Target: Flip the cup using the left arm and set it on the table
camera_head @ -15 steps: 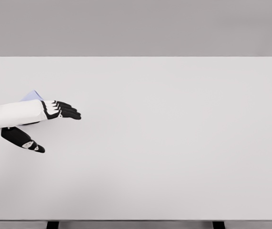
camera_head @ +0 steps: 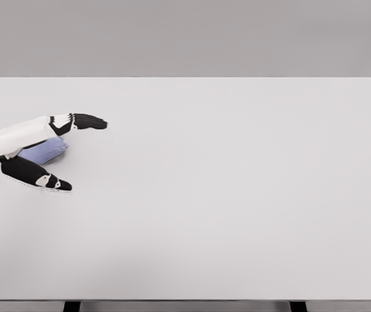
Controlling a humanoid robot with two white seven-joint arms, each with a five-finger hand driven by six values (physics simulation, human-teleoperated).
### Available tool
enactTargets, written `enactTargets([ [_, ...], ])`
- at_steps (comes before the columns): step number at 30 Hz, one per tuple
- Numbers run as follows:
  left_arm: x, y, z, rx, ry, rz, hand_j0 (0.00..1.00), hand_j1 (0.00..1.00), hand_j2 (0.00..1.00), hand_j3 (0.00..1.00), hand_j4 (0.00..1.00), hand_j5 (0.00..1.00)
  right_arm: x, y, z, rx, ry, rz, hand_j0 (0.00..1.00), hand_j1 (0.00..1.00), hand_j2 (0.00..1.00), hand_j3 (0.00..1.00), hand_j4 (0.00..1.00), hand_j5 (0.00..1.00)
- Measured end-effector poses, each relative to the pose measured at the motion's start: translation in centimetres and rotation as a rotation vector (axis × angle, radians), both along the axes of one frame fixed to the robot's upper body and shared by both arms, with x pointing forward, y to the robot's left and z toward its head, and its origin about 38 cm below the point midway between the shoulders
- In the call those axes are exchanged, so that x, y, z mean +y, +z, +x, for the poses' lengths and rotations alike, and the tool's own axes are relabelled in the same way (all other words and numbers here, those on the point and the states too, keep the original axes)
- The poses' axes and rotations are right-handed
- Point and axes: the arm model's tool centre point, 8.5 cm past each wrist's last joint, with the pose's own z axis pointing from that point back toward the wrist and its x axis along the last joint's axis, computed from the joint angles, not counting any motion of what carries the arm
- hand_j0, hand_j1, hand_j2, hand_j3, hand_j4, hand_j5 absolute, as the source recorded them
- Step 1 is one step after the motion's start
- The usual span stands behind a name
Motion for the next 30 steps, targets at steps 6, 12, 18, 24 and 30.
enactTargets([
  [6,3.1,4.5,2.6,-0.144,0.352,-0.247,1.00,1.00,1.00,1.00,1.00,1.00,0.0,0.0,0.0,0.000,0.000,0.000,1.00,1.00,1.00,1.00,1.00,1.00],
  [12,2.2,0.5,5.1,0.042,0.569,-0.129,1.00,1.00,1.00,1.00,1.00,1.00,0.0,0.0,0.0,0.000,0.000,0.000,1.00,1.00,1.00,1.00,1.00,1.00],
  [18,1.9,-4.3,4.8,0.298,0.625,-0.010,1.00,1.00,1.00,1.00,1.00,1.00,0.0,0.0,0.0,0.000,0.000,0.000,1.00,1.00,1.00,1.00,1.00,1.00],
  [24,1.7,-4.1,4.5,0.316,0.581,-0.052,1.00,1.00,1.00,1.00,1.00,1.00,0.0,0.0,0.0,0.000,0.000,0.000,1.00,1.00,1.00,1.00,1.00,1.00],
  [30,3.4,-4.3,5.2,0.312,0.749,-0.011,1.00,1.00,1.00,1.00,1.00,1.00,0.0,0.0,0.0,0.000,0.000,0.000,1.00,1.00,1.00,1.00,1.00,1.00],
])
